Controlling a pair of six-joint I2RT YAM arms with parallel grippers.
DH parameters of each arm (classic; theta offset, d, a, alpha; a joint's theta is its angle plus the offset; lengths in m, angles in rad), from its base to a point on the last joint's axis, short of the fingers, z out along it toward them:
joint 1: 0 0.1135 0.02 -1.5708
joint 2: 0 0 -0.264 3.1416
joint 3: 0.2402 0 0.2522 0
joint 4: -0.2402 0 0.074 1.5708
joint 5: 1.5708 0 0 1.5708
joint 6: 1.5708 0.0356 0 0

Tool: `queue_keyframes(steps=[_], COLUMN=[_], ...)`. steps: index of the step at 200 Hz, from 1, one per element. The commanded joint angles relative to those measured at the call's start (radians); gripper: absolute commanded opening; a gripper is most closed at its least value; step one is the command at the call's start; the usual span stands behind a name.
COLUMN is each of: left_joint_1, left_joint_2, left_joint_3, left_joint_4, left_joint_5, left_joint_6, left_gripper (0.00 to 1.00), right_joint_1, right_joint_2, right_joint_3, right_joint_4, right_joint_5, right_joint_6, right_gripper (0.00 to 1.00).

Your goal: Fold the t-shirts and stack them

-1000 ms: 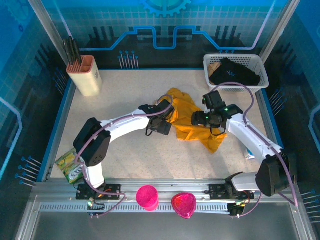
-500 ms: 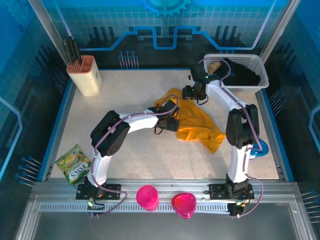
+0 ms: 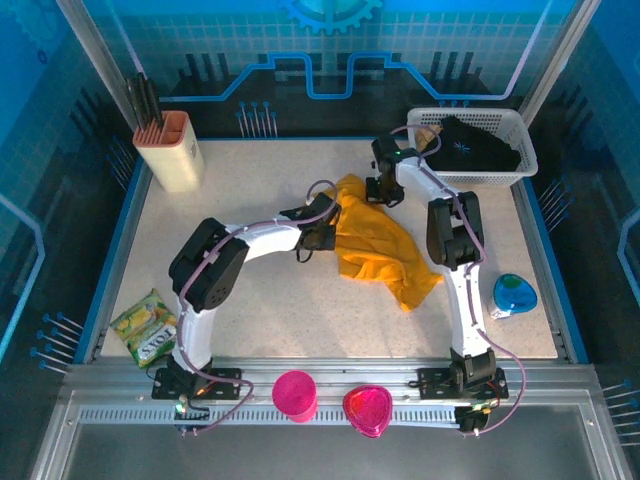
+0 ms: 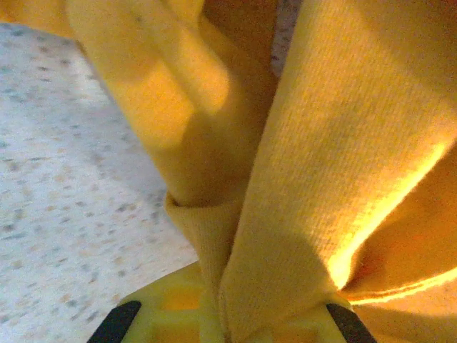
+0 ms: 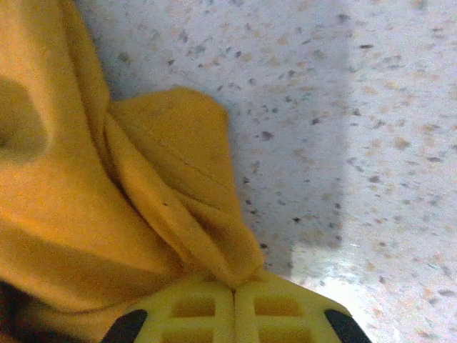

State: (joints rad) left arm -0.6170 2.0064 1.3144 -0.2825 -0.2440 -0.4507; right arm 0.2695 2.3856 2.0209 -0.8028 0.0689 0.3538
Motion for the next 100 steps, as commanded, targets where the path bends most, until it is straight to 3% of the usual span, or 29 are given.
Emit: queue_keyframes(steps=[1,58,100], left_joint_1=[0.017,0.042,0.043], left_joint_2=[-0.119,-0.362,-0.414], left_joint_3=[-0.012,0.062,0.211], left_joint_4=[-0.071,-0.376,-0.602], left_joint_5=[-0.103,-0.291,-0.355], left_joint_6=[0.038,0.123,0.158], left_gripper=[0.00,0.00,0.00], right_joint_1=[-0.006,-0.001,0.028], right_joint_2=[-0.100,-0.531,-0.740], right_joint_3=[-0.103,-0.555,-0.726], right_joint_4=[0.018,0.192,0.208], right_joint_5=[0.032,0.263,0.386], right_joint_6=[0.035,0.180,0.202], right_gripper=[0.00,0.00,0.00])
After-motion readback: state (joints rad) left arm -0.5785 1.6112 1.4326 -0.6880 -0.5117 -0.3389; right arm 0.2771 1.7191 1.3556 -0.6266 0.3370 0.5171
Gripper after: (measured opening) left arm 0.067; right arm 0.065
